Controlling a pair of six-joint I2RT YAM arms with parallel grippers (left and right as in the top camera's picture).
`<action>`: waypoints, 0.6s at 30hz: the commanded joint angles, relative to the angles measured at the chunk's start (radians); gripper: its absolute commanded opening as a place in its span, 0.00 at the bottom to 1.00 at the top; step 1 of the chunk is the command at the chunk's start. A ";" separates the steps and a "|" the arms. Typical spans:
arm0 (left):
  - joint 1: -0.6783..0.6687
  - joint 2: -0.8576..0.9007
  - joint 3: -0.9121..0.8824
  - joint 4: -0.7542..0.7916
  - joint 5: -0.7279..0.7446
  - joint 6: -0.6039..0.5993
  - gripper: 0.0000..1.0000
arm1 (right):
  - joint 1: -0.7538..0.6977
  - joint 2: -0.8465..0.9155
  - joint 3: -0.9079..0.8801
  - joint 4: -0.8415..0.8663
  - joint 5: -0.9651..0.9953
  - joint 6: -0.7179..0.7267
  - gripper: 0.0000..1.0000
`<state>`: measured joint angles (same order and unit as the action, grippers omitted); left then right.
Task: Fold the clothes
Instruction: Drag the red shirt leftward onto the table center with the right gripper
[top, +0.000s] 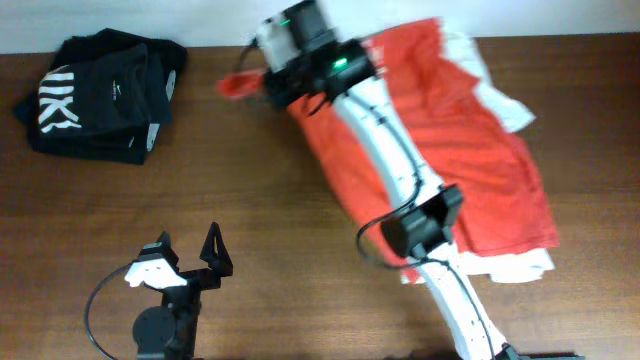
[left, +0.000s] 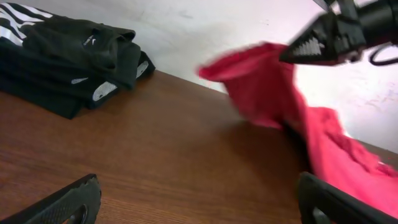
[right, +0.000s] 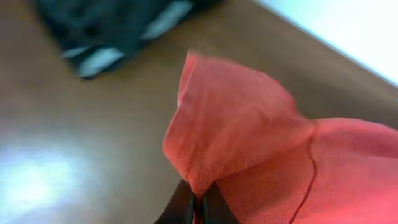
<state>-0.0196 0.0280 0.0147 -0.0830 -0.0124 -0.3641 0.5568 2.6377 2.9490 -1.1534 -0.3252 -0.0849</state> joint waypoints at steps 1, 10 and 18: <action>-0.004 -0.003 -0.005 -0.001 -0.003 -0.009 0.99 | 0.134 -0.038 0.026 -0.013 -0.046 0.023 0.04; -0.004 -0.003 -0.005 -0.001 -0.003 -0.010 0.99 | -0.201 -0.163 0.110 -0.262 0.258 0.067 0.99; -0.004 -0.003 -0.005 -0.001 -0.003 -0.009 0.99 | -0.639 -0.123 -0.313 -0.194 0.183 0.115 0.99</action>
<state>-0.0196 0.0280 0.0147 -0.0826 -0.0124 -0.3641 -0.0834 2.5084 2.7182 -1.3674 -0.1173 0.0395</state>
